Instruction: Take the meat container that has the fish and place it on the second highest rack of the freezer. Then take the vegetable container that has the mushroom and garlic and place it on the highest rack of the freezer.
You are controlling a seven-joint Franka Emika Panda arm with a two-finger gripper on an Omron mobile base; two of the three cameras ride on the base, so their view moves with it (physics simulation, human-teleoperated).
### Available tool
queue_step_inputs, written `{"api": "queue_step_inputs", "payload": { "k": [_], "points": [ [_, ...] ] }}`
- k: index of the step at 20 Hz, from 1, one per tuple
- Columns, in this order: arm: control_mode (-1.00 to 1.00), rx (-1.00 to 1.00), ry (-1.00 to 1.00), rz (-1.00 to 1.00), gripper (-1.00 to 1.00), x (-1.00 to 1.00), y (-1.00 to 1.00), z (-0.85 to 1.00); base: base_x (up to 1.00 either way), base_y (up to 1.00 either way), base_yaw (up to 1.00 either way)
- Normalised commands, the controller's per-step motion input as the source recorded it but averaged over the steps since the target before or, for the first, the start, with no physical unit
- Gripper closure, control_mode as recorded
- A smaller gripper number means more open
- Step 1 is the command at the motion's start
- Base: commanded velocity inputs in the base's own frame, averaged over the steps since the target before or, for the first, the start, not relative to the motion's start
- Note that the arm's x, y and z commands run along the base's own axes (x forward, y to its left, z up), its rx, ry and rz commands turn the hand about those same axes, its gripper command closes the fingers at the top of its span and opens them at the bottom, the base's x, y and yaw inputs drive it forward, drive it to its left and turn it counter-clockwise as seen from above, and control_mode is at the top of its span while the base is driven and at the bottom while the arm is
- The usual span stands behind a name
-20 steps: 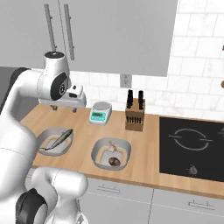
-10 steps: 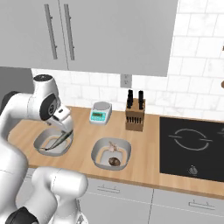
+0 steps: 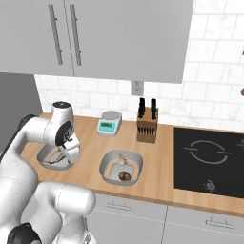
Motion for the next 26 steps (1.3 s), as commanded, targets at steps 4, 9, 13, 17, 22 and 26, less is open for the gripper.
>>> {"api": "queue_step_inputs", "payload": {
  "k": [4, 9, 13, 17, 22, 26],
  "points": [
    [-1.0, 0.01, 0.18, 0.0, -1.0, 0.41, 0.14, -0.56, 0.0, 0.0, 0.0],
    [-1.0, 0.03, 0.03, 0.0, -1.0, 0.22, 0.24, -0.3, 0.0, 0.0, 0.0],
    [-1.0, 0.0, 0.0, -0.16, -1.0, 0.0, 0.53, -0.24, 0.0, 0.0, 0.0],
    [-1.0, 0.0, 0.0, -0.16, -1.0, 0.07, 0.21, -0.25, 0.0, 0.0, 0.0],
    [-1.0, 0.0, 0.0, 0.0, -1.0, 0.15, -0.08, -0.32, 0.0, 0.0, 0.0],
    [-1.0, 0.01, 0.0, 0.0, -1.0, 0.01, -0.31, -0.19, 0.0, 0.0, 0.0]
  ]
}}
